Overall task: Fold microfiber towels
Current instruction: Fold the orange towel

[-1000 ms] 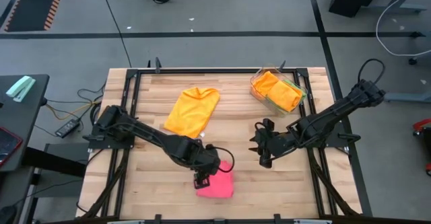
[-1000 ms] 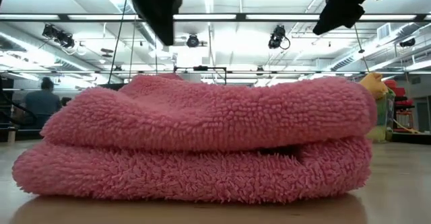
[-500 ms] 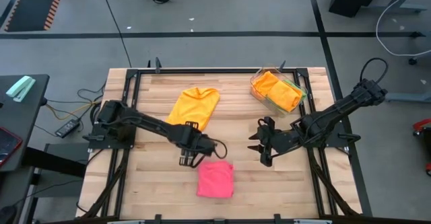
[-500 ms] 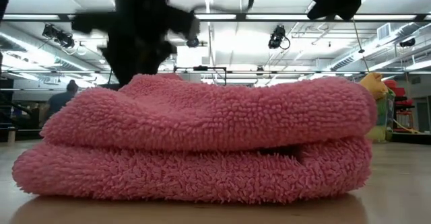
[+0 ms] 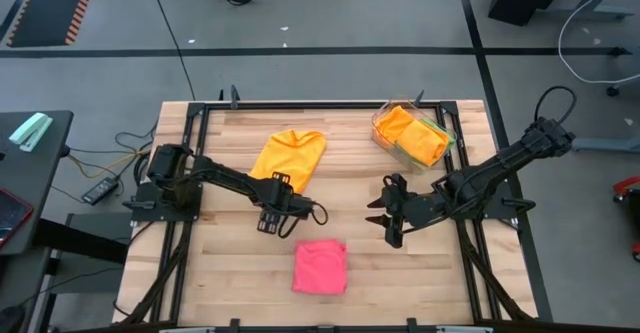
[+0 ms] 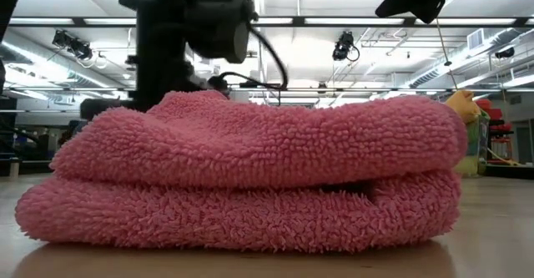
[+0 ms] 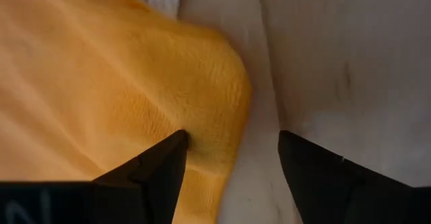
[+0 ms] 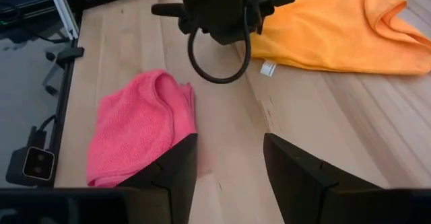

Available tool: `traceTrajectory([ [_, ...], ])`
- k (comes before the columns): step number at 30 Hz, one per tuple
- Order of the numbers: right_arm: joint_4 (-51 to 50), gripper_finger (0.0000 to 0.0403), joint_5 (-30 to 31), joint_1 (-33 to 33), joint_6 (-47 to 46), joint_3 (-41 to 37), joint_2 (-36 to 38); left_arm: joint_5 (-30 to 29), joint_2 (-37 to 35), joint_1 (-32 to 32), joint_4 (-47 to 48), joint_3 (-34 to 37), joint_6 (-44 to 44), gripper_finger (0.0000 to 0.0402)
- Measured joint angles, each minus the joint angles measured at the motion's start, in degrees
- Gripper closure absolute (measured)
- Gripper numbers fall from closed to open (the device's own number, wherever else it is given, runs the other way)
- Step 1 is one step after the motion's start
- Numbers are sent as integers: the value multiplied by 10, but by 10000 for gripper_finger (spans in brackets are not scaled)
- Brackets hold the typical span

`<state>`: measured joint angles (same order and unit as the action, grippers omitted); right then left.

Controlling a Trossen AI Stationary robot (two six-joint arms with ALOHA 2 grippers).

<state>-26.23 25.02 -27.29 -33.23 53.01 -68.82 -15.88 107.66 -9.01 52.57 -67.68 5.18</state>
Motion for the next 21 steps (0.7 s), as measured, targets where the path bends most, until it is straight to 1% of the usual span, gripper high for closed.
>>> traceTrajectory([
  [4,8,226,0,0,0,0,0,3,-3,12,-22,32,6,160],
  [8,15,226,0,0,0,0,0,4,-4,23,-37,41,7,185],
  [10,17,226,0,0,0,0,0,8,-4,28,-46,41,9,213],
  [11,19,226,0,0,0,0,0,9,-3,30,-46,38,9,233],
  [13,23,226,0,0,0,0,0,9,-2,33,-51,36,9,289],
  [15,26,226,0,0,-6,0,0,7,-1,36,-63,36,5,357],
  [16,27,226,0,0,-8,0,0,4,-1,39,-69,36,0,378],
  [17,29,226,-1,0,-11,0,0,3,-1,42,-74,36,-5,385],
  [19,30,226,-3,0,-13,0,0,15,0,46,-76,31,-18,386],
  [21,32,226,-10,0,-13,0,0,51,0,48,-78,17,-30,392],
])
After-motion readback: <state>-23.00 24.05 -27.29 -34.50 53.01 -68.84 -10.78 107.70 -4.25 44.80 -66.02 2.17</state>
